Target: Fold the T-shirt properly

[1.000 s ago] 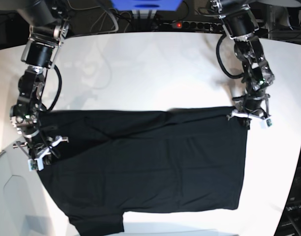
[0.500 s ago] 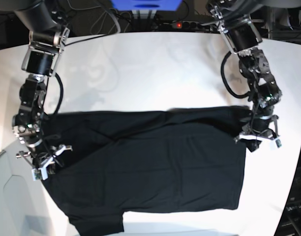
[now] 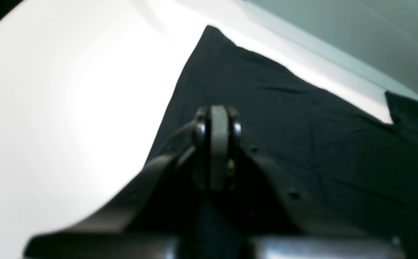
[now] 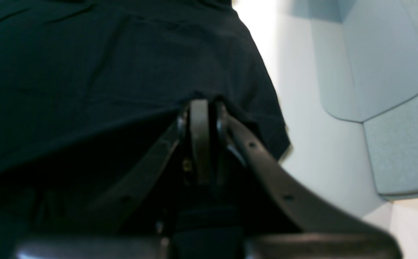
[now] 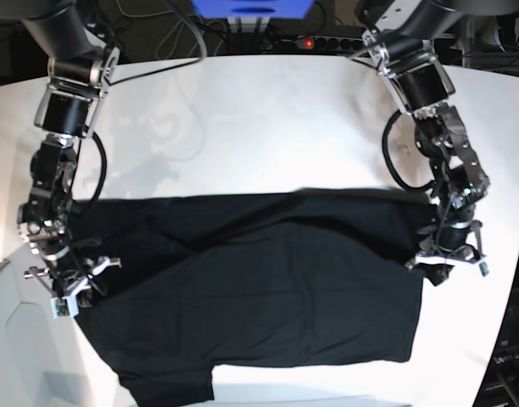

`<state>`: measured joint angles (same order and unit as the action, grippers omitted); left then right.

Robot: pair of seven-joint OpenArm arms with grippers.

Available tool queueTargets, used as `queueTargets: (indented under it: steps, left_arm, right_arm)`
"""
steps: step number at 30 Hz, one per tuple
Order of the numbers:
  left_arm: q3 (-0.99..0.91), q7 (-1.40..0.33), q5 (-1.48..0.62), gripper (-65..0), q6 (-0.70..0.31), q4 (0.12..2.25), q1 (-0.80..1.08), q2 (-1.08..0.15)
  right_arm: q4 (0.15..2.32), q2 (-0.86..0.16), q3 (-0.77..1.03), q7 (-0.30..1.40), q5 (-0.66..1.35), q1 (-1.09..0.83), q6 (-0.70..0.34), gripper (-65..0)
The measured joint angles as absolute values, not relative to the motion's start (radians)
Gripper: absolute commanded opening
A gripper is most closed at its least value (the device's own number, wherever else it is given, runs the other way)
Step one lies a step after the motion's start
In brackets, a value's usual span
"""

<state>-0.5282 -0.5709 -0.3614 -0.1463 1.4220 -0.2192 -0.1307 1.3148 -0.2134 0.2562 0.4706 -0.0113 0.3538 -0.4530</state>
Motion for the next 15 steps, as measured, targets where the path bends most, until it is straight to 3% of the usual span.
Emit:
queueTargets:
  steps: [15]
  left_arm:
    - [-0.62, -0.572, -0.368, -64.8, -0.151, 1.35, -0.214, -0.149]
  right_arm:
    - [1.314, -0.226, 0.273, 0.471, -0.011, 0.332, -0.453, -65.0]
